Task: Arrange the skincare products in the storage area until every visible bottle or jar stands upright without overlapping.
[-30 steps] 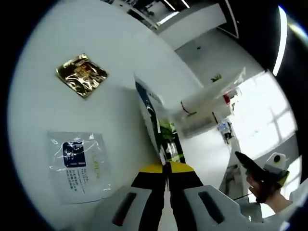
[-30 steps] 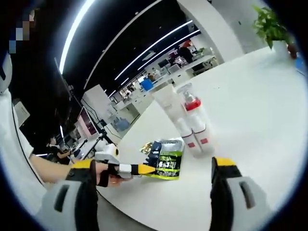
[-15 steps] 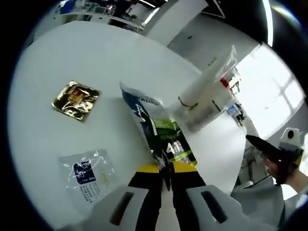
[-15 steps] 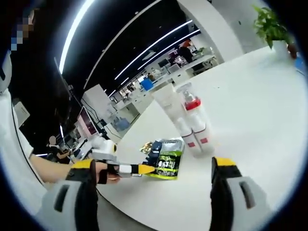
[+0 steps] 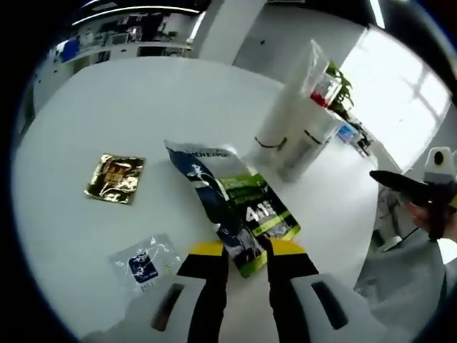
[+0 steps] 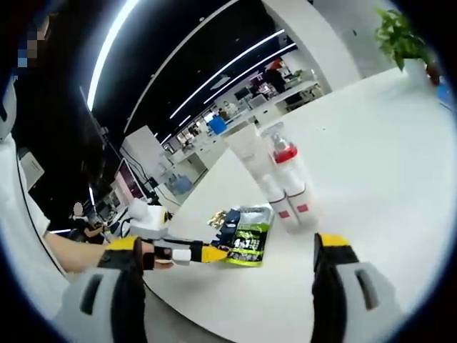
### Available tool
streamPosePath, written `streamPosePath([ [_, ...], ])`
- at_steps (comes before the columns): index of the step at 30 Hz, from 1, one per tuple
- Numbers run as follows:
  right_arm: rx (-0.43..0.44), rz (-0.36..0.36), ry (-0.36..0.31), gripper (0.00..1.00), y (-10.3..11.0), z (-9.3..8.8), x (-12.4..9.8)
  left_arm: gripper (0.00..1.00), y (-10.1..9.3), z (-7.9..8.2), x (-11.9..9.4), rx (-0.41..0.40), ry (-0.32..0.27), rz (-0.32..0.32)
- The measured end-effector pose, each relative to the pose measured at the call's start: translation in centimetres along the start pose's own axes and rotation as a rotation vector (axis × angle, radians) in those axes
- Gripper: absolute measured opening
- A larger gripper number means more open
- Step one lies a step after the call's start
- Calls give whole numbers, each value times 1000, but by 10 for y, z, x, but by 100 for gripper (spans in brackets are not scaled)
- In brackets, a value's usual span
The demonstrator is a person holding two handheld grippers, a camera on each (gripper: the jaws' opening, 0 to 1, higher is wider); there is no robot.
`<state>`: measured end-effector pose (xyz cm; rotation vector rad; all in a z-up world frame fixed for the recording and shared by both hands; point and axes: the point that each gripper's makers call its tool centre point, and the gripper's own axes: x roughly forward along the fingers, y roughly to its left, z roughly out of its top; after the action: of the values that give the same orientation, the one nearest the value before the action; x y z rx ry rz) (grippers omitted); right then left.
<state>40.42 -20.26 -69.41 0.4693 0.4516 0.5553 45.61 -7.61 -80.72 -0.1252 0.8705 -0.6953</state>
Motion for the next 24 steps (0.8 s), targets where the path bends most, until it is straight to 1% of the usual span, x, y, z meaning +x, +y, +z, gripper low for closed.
streamPosePath([
  [3,-1,0,-1,100,0,0,0,21,6,2,-2,60,7,39],
  [7,4,-2,-3,100,-1,0,-1,27,11,8,-9,175,7,94],
  [9,6,-2,-3,100,-1,0,-1,27,9,12,-11,220,6,100],
  [13,6,-1,0,100,-1,0,0,32,5,21,-8,296,-3,91],
  [17,6,0,4,100,-1,-1,0,35,-2,29,3,353,-6,61],
  [19,5,-1,3,100,-1,-1,0,38,-3,30,9,389,6,55],
  [24,5,-4,2,100,-2,-1,0,45,-9,32,22,435,29,33],
])
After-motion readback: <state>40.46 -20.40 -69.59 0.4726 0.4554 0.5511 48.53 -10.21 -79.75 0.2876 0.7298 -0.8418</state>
